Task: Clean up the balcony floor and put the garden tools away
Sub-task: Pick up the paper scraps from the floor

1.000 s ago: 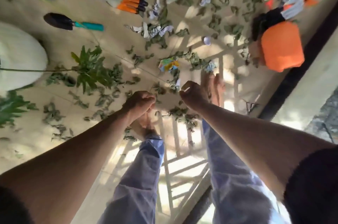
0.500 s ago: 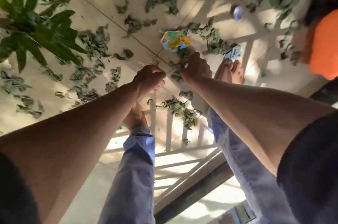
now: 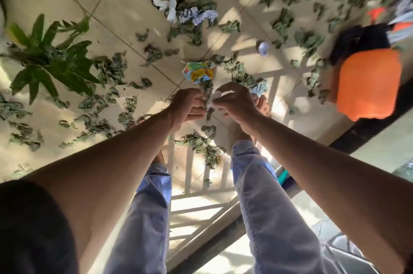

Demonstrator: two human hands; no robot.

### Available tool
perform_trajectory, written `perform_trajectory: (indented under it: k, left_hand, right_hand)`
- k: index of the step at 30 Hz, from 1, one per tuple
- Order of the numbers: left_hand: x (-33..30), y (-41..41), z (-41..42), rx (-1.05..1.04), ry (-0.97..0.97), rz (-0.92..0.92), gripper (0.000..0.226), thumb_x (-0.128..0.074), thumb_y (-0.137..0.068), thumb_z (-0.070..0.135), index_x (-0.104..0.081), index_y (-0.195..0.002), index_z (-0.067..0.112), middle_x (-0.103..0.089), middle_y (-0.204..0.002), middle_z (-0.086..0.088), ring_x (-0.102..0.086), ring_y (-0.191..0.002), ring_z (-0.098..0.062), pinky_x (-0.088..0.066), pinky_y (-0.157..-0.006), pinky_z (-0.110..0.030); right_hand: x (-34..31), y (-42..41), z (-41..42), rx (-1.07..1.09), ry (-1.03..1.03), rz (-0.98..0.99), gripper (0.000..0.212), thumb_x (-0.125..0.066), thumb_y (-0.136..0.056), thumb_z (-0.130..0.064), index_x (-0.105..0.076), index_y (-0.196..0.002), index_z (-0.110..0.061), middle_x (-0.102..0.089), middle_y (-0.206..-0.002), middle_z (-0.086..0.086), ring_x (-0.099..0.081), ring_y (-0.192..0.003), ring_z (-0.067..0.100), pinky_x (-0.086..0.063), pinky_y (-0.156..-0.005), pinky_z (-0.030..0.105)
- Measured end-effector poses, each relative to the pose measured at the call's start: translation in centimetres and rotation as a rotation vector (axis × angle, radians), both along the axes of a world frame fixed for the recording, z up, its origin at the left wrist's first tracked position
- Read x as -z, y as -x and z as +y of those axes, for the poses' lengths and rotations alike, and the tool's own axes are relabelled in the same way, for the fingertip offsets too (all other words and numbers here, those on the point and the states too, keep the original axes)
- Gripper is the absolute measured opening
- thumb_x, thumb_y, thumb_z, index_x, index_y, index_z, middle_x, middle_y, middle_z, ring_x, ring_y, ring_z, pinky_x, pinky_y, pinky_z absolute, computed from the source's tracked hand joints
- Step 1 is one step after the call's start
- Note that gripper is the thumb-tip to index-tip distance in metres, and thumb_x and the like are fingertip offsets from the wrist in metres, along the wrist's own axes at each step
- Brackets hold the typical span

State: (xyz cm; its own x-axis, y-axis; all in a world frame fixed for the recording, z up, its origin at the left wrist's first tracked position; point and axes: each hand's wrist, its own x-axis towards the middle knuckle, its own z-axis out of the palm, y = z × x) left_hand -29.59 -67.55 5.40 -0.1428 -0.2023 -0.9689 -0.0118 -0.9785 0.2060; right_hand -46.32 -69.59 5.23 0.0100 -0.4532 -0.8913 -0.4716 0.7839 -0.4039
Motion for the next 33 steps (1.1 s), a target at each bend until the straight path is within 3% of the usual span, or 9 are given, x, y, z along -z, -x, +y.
perform_trajectory:
  k: [4, 8, 11, 16, 20, 23, 27, 31, 33]
  left_hand:
    - [0.2, 1.6, -1.6, -0.079, 0.027, 0.003, 0.04, -0.043, -0.105, 0.039, -0.066, -0.123, 0.013, -0.073, -0.113, -0.004, -0.066, -0.104, -0.022, -0.053, -0.082, -0.035]
    - [0.7, 2.6, -2.6, -0.031, 0.05, -0.08, 0.031, -0.039, -0.108, 0.035, -0.066, -0.101, 0.022, -0.071, -0.103, -0.001, -0.063, -0.099, -0.022, -0.047, -0.078, -0.03]
    - [1.3, 1.8, -1.8, 0.089, 0.08, -0.135, 0.028, -0.041, -0.107, 0.033, -0.064, -0.11, 0.018, -0.066, -0.1, -0.004, -0.058, -0.1, -0.023, -0.042, -0.075, -0.028]
    - [1.5, -0.2, 0.4, 0.373, 0.065, 0.01, 0.024, -0.055, -0.1, 0.018, -0.068, -0.12, 0.017, -0.076, -0.11, 0.0, -0.064, -0.112, -0.015, -0.043, -0.083, -0.033]
    - [1.6, -0.1, 1.3, 0.308, 0.183, -0.186, 0.022, -0.06, -0.094, -0.002, -0.076, -0.106, 0.008, -0.073, -0.087, -0.003, -0.065, -0.067, 0.003, -0.042, -0.049, -0.009]
    - [2.1, -0.3, 1.3, 0.355, 0.186, -0.292, 0.025, -0.063, -0.093, 0.006, -0.079, -0.11, 0.016, -0.073, -0.098, -0.001, -0.069, -0.091, -0.012, -0.05, -0.068, -0.016]
    - [2.5, -0.6, 1.6, 0.491, 0.181, -0.39, 0.063, -0.054, -0.076, 0.019, -0.065, -0.136, 0.036, -0.056, -0.141, -0.005, -0.058, -0.122, -0.031, -0.048, -0.107, -0.043]
    - [2.0, -0.7, 1.3, 0.307, 0.294, -0.438, 0.052, -0.044, -0.084, 0.034, -0.068, -0.13, 0.03, -0.063, -0.136, -0.008, -0.062, -0.119, -0.031, -0.051, -0.103, -0.049]
    - [1.4, -0.8, 0.8, 0.202, 0.232, -0.284, 0.039, -0.048, -0.095, 0.037, -0.069, -0.124, 0.023, -0.07, -0.124, -0.01, -0.067, -0.112, -0.03, -0.059, -0.093, -0.05]
  right_hand:
    - [-0.6, -0.6, -0.3, -0.025, 0.06, -0.087, 0.03, -0.082, -0.082, -0.007, -0.065, -0.1, -0.023, -0.075, -0.084, -0.002, -0.071, -0.07, 0.005, -0.054, -0.058, 0.021]
    - [0.0, -0.8, -0.2, -0.042, 0.113, -0.004, 0.026, -0.083, -0.079, -0.012, -0.063, -0.087, -0.028, -0.076, -0.086, 0.0, -0.073, -0.077, 0.014, -0.059, -0.066, 0.034]
    - [0.1, -0.5, -0.4, 0.001, 0.091, 0.006, 0.018, -0.08, -0.083, -0.012, -0.064, -0.084, -0.021, -0.076, -0.085, 0.005, -0.071, -0.071, 0.015, -0.058, -0.063, 0.033]
    - [0.0, 0.0, -0.4, 0.071, 0.054, 0.035, 0.012, -0.069, -0.088, -0.011, -0.064, -0.079, -0.016, -0.07, -0.076, 0.009, -0.063, -0.065, 0.016, -0.05, -0.056, 0.029]
    - [0.3, -0.1, -0.4, 0.105, 0.046, 0.037, 0.013, -0.066, -0.087, -0.01, -0.064, -0.076, -0.017, -0.07, -0.076, 0.009, -0.062, -0.064, 0.016, -0.048, -0.054, 0.027]
    - [0.4, -0.2, -0.6, 0.129, 0.045, 0.028, 0.015, -0.065, -0.087, -0.009, -0.063, -0.074, -0.018, -0.07, -0.072, 0.007, -0.061, -0.062, 0.016, -0.048, -0.054, 0.027]
    - [0.9, -0.5, -0.6, 0.102, 0.044, 0.039, 0.013, -0.066, -0.087, -0.011, -0.065, -0.076, -0.018, -0.073, -0.077, 0.011, -0.062, -0.063, 0.015, -0.051, -0.057, 0.028]
    - [1.4, -1.0, -0.5, -0.008, 0.018, 0.007, 0.007, -0.069, -0.091, -0.013, -0.068, -0.085, -0.017, -0.072, -0.082, 0.007, -0.066, -0.07, 0.014, -0.054, -0.059, 0.028]
    - [1.2, -1.5, -0.4, -0.081, 0.011, -0.07, 0.005, -0.073, -0.091, -0.013, -0.07, -0.091, -0.017, -0.072, -0.085, 0.001, -0.069, -0.074, 0.011, -0.056, -0.056, 0.024]
